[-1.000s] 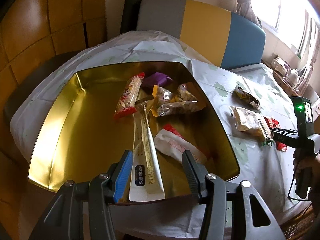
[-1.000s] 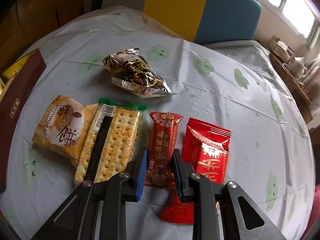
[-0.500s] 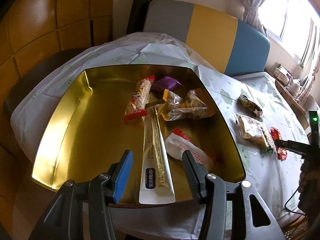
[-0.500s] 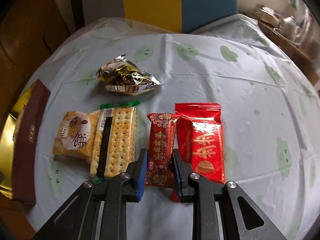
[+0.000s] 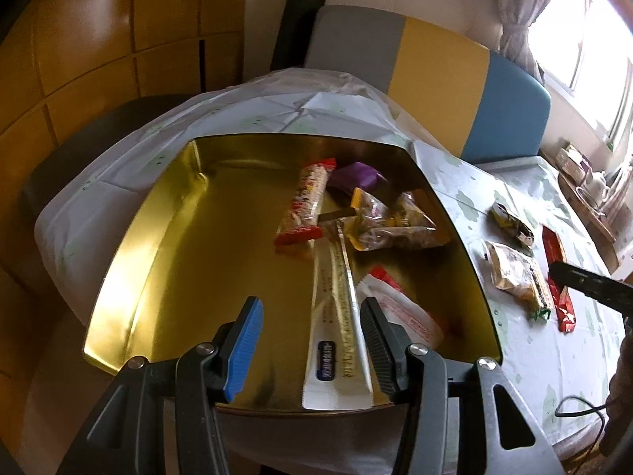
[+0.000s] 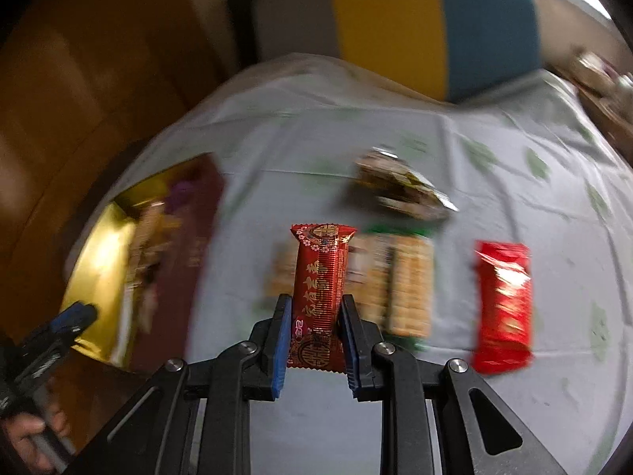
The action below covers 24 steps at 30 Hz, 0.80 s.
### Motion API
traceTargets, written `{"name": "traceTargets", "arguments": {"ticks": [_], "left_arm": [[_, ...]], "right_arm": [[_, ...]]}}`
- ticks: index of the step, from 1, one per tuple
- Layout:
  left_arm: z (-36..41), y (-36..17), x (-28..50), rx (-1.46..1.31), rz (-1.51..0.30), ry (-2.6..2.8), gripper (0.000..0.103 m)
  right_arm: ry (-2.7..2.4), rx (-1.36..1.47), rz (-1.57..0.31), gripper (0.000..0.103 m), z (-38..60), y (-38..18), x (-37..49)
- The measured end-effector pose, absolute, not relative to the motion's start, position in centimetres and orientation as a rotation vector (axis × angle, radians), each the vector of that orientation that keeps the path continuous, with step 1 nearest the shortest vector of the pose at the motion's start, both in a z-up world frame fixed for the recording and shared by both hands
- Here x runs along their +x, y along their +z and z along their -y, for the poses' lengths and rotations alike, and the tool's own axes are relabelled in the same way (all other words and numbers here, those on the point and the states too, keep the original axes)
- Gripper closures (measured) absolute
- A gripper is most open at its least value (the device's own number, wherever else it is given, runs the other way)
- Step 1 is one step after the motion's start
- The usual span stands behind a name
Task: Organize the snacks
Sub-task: 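Carry the red-gold bar into the gold tray and open the right tool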
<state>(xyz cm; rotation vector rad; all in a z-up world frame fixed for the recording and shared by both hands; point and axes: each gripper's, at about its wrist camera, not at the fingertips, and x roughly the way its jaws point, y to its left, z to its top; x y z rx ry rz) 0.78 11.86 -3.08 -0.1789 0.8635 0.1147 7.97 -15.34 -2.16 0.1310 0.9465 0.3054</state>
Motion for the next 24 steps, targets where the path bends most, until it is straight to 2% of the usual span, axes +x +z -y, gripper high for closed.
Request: {"name": "traceTargets", "arguments": {"ticks": [6, 13, 24], "left_arm": [[-12.9, -2.9, 0.6, -0.201, -0.856, 0.134, 0.051], [-13.2, -2.9, 0.5, -0.187, -0.855, 0.138, 0.051], [-13.1, -3.2, 0.5, -0.192, -0.858, 0.132, 0.051]], "right_arm": [[0.469, 0.073, -0.909, 0.079, 8.2, 0.2, 7.1], [0.584, -0.006, -0.934, 0.079, 0.8, -0.4, 7.1], [0.579, -0.105, -0.973, 0.079, -2.1, -3.0, 7.0]]}}
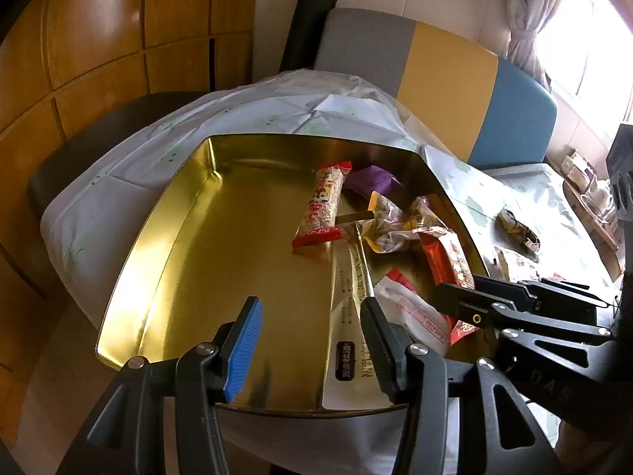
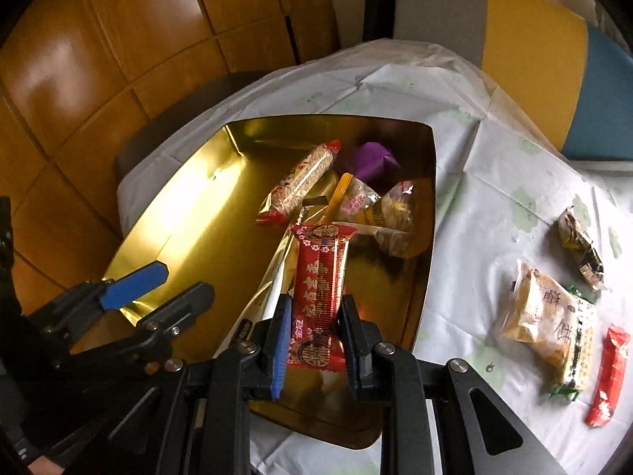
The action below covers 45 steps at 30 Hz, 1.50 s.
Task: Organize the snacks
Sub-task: 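Carry the red-gold bar into the gold tray and open the right tool, then move the left tool to the round pastry bag and grasp it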
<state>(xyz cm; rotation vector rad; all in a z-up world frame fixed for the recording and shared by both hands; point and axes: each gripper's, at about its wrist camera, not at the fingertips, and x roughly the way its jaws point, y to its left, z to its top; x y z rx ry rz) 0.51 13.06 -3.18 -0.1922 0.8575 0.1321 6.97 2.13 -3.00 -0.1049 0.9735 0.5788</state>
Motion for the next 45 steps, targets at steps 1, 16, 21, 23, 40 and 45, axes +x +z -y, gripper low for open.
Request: {"name": "traceTargets", "arguments": {"ticks": [1, 16, 21, 23, 40, 45], "left_arm": [[-13.0, -3.2, 0.5, -0.193, -0.857, 0.133, 0.051], [-12.4, -3.1, 0.4, -0.175, -0.86, 0.129, 0.051], [-11.9, -3.0, 0.3, -0.16, -0.86, 0.12, 0.051], [-11.7, -2.8, 0.3, -0.157, -0.858, 0.118, 0.051], [-9.4, -2.5, 0.6, -0.094, -0.865, 0.072, 0.051], [-8.1, -2.3, 0.8, -0.069, -0.865, 0.04, 0.051]], "right_arm": [[0.578, -0.109, -0.97, 0.079, -2.2, -3.1, 7.0], [0.551, -0.068, -0.918, 0.069, -0.2, -2.0, 6.2], [0.527, -0.062, -0.889, 0.057, 1.1, -1.4, 5.8], [0.513, -0.068, -0.873, 0.053, 1.8, -1.1, 5.6], [0.247, -0.069, -0.881, 0.027, 14.6, -1.6, 7.0], [0.172, -0.056, -0.896, 0.018, 18.3, -1.7, 7.3]]}}
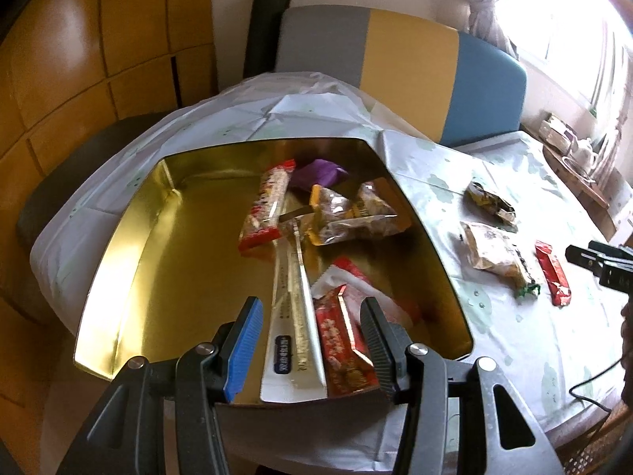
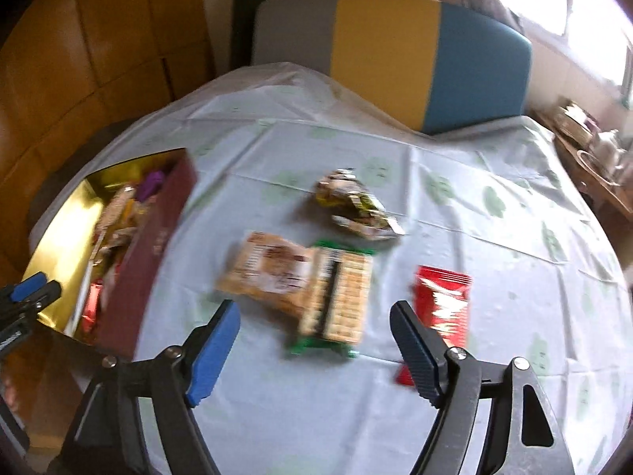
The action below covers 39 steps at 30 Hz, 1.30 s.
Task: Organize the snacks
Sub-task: 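Move the left tool to the round pastry bag and grasp it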
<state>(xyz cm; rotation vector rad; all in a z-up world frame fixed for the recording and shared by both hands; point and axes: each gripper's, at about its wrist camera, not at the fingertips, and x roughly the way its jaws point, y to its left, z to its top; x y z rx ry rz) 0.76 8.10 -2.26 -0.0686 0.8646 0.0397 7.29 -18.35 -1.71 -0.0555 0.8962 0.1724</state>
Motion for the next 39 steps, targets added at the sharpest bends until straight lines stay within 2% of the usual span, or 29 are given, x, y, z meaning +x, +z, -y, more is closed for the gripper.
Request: {"name": "traceTargets", "arguments": {"ticks": [1, 4, 7, 9, 14, 24, 26, 27, 28, 32, 36, 39], "left_arm": [[-7.9, -2.2, 0.8, -0.063, -0.863, 0.034, 0.051], [-7.0, -1.8, 0.8, -0.04, -0.849, 0.012, 0.051], [-6.1, -1.5, 0.9, -0.023, -0.846, -0.017, 0.051], [-5.4, -1.2, 1.0, -0.019, -0.842, -0.043, 0.051], [-3.5, -0.9, 1.7, 0.008, -0.857, -0.109, 0.051], [4.3, 0.1, 5.2, 0.183, -0.888, -0.292, 0.051], [6.3, -0.5, 6.4, 0.263, -0.926, -0.357, 0.046], [7.2, -0.9, 6.8, 0.302, -0.946, -0.388, 0.037], [8.4, -1.5, 7.5, 0.361, -0.972, -0.431, 0.035], [10.7, -3.3, 9.3, 0.502, -1.014, -0.503, 0.034], [12.3, -5.0, 11.9, 0.582, -1.078, -0.575, 0.021], [13.6, -6.3, 13.4, 0.668, -1.098, -0.614, 0.021]], "right_arm": [[0.153, -0.062, -0.894, 0.016, 19.2, -1.7, 7.4], [0.099, -0.086, -0.88, 0.001, 21.5, -1.5, 7.8], [0.022, -0.093, -0.854, 0.0, 24.8, -1.6, 8.6], [-0.048, -0.072, -0.912, 0.0, 27.6, -2.7, 9.7], [-0.186, 0.181, -1.044, 0.0, 33.7, -5.2, 10.7], [-0.169, 0.242, -1.073, 0.0, 34.1, -5.3, 11.0], [-0.161, 0.244, -1.061, 0.0, 33.9, -5.1, 10.9], [-0.158, 0.246, -1.056, 0.0, 33.7, -4.9, 10.8], [-0.154, 0.251, -1.052, 0.0, 33.7, -4.8, 10.7], [-0.151, 0.256, -1.053, 0.0, 33.6, -4.6, 10.4], [-0.136, 0.246, -1.046, 0.0, 33.3, -4.3, 10.4], [-0.119, 0.263, -1.033, 0.0, 33.3, -4.0, 10.4]]}}
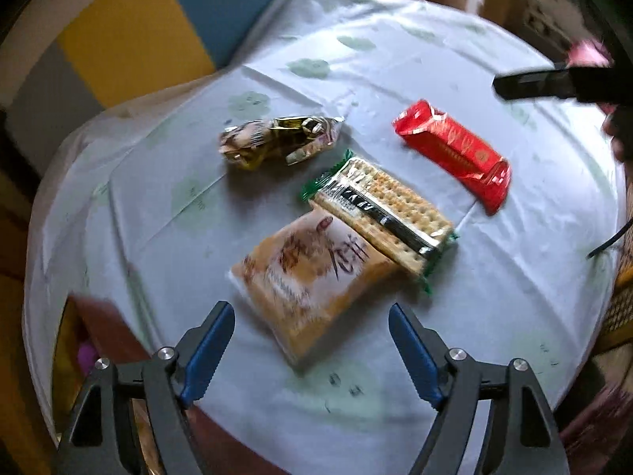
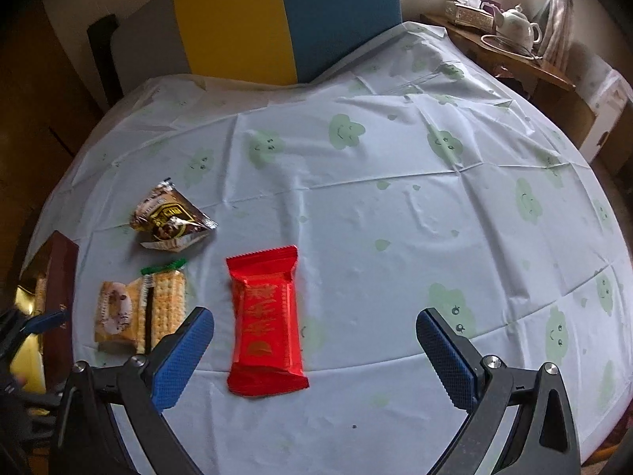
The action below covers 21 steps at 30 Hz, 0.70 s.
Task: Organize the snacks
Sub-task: 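Move the left tool to the round pastry bag and grasp it, then lift the pastry bag with the left tool while the right tool grasps the cracker pack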
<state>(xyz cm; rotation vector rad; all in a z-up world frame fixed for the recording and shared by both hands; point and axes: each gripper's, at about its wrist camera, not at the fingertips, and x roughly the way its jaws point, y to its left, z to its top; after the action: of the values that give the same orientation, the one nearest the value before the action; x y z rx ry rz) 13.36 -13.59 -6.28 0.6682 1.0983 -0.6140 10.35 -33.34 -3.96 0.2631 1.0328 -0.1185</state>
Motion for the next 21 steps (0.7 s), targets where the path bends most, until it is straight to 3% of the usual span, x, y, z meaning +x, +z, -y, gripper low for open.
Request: {"name": "traceTargets", "arguments": {"ticks": [12, 14, 17, 21], "left_arm": [[16.7, -9.0, 16.9, 0.823, -1.136, -0.753, 0.019], [16.6, -9.1, 17.8, 0.745, -1.171, -0.744, 0.022], [15.8, -9.0, 17.9, 0.644, -1.189, -0.726, 0.037], [14.4, -8.5, 16.6, 0.529, -1.18, -0.58, 0.041]], "right_arm": [[-0.11, 0.294, -1.022, 0.0, 33.6, -3.5, 10.5], [-0.11, 0.295, -1.023, 0.0, 33.6, -3.5, 10.5], [-0.11, 0.295, -1.026, 0.0, 33.6, -3.6, 10.6], [-0.115, 0.3, -1.019, 0.0, 33.8, -3.5, 10.5]]}}
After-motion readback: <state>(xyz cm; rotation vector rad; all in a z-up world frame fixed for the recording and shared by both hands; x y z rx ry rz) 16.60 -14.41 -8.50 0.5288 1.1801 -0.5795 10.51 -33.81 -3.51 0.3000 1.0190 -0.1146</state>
